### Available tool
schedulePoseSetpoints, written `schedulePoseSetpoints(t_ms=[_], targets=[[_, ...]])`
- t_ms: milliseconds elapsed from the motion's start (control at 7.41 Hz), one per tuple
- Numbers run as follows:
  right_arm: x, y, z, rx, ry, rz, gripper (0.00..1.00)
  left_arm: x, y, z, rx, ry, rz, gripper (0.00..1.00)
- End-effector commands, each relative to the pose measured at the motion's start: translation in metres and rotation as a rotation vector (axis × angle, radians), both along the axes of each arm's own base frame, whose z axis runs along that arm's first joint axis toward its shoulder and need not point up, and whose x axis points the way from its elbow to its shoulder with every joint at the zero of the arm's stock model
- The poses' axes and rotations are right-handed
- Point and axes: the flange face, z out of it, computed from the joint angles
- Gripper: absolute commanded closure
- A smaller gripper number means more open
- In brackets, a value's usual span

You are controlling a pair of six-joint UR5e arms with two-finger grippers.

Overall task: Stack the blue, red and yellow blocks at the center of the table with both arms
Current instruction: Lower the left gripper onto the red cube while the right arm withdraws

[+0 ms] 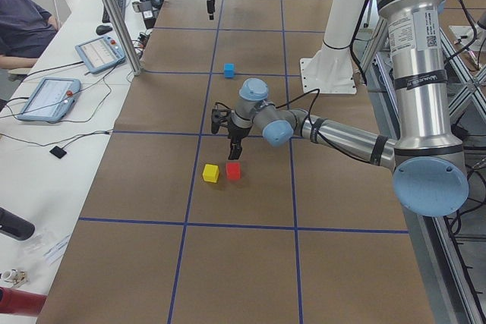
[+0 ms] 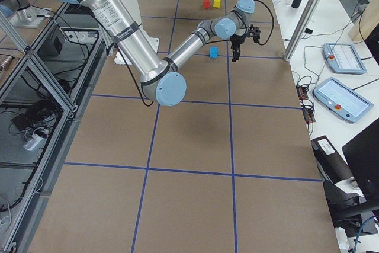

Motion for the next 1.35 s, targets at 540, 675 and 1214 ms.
schedulePoseSetpoints(t_ms=[540, 675, 1214], targets=[[0.001, 0.000, 0.014, 0.003, 0.018, -0.003, 0.01, 0.042, 0.007, 0.070, 0.018, 0.025, 0.011, 0.00], [0.000, 0.000, 0.017, 0.000, 0.020, -0.005, 0.01, 0.052, 0.007, 0.075, 0.014, 0.019, 0.027, 0.00], [-0.002, 0.007, 0.027, -0.007, 0.024, -0.013, 0.01, 0.062, 0.003, 0.085, 0.003, 0.007, 0.040, 0.19]])
